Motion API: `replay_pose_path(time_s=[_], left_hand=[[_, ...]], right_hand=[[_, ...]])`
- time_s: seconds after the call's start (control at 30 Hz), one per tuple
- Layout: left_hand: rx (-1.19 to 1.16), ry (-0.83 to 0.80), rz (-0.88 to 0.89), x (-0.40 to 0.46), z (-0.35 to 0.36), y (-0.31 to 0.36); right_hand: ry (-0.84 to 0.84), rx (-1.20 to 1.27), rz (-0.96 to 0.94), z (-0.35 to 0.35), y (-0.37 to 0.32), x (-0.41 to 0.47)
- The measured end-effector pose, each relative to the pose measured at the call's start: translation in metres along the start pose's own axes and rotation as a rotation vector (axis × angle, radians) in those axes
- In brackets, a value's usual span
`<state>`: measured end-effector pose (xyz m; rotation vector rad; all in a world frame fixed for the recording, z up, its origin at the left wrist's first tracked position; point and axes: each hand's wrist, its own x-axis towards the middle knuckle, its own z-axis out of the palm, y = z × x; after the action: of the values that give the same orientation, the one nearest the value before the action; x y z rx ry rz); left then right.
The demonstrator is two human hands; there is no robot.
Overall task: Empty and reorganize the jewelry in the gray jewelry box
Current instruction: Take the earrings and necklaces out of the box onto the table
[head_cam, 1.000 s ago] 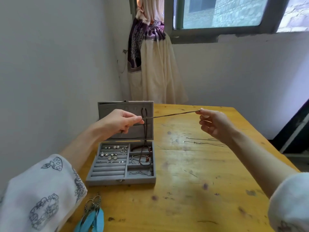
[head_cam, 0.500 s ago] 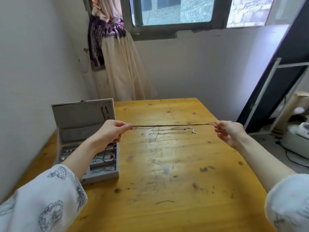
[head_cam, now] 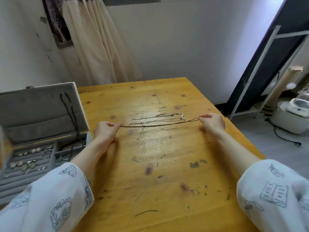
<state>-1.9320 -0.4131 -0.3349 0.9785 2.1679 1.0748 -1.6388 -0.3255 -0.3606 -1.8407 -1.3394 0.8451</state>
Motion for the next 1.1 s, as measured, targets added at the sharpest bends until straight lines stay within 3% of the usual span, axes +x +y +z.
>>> replay_pose_path(time_s=[0.27, 0.67, 0.9, 1.1], left_hand=[[0.329, 0.119, 0.085, 0.011, 0.007, -0.015], [0.577, -0.059, 0.185, 0.004, -0.004, -0.019], [0.491, -0.139, 0.322, -0.037, -0.034, -0.017], [0.353, -0.148, 0.355, -0.063, -0.075, -0.014]], right_hand=[[-0.05, -0.337, -0.157, 0.01, 0.008, 0.012], [-0.096, -0.338, -0.17, 0.001, 0.005, -0.002], [-0.05, -0.266, -0.173, 0.004, -0.022, -0.046], [-0.133, -0.163, -0.267, 0.038, -0.062, -0.105]])
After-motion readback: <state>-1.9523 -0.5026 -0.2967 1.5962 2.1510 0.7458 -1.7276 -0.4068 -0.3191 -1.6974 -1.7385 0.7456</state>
